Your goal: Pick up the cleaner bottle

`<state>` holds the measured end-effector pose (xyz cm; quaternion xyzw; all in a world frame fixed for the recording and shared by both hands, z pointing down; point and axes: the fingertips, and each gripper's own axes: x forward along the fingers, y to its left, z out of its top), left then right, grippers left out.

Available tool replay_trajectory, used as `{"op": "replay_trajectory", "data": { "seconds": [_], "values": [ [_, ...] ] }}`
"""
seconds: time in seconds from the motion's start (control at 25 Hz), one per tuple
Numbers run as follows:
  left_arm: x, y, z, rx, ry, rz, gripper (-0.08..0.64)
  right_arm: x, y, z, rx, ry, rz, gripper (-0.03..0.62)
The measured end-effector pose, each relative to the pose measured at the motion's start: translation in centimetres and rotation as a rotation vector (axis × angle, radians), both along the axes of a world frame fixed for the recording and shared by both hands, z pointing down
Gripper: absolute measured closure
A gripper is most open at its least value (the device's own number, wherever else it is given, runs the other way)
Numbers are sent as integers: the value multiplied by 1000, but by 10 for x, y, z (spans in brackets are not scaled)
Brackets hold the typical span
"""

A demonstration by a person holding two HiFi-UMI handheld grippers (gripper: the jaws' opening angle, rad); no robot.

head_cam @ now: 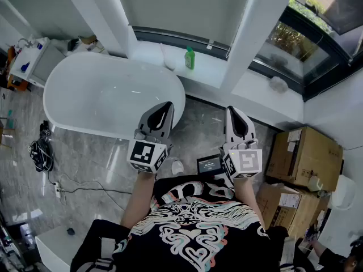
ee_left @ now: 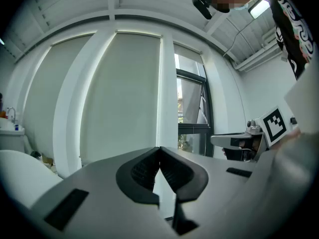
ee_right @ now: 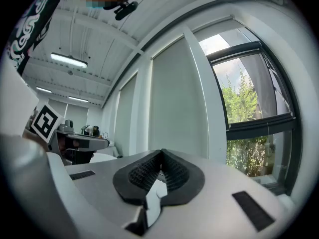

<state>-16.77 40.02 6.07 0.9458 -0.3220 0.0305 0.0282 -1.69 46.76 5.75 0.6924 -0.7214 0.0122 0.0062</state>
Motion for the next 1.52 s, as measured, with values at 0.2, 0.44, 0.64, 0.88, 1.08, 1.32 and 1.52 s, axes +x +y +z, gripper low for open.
{"op": "replay_trajectory", "data": {
  "seconds": [0.2, 0.44, 0.64, 0.88, 1.08, 1.32, 1.52],
  "values": [
    [19, -4, 7, -4, -8, 0, 545, 23, -1, 7, -7, 2, 13, 565],
    [45, -6, 15, -6, -22, -21, 545, 55, -4, 18, -19, -3, 1, 565],
    [62, -6, 19, -9, -36, -45, 545, 80, -9, 37, -80, -156, -5, 563],
    [82, -3, 24, -7, -41, -76, 545, 99, -8, 41, -71, -151, -73, 563],
    [86, 3, 31, -32, -33, -79, 545, 89, -7, 59, -115, -99, -182, 564],
    [102, -8, 43, -41, -60, -78, 545, 94, -17, 77, -163, -110, -195, 563],
    [103, -34, 45, -39, -65, -91, 545, 104, -44, 82, -167, -131, -185, 563]
  ]
}}
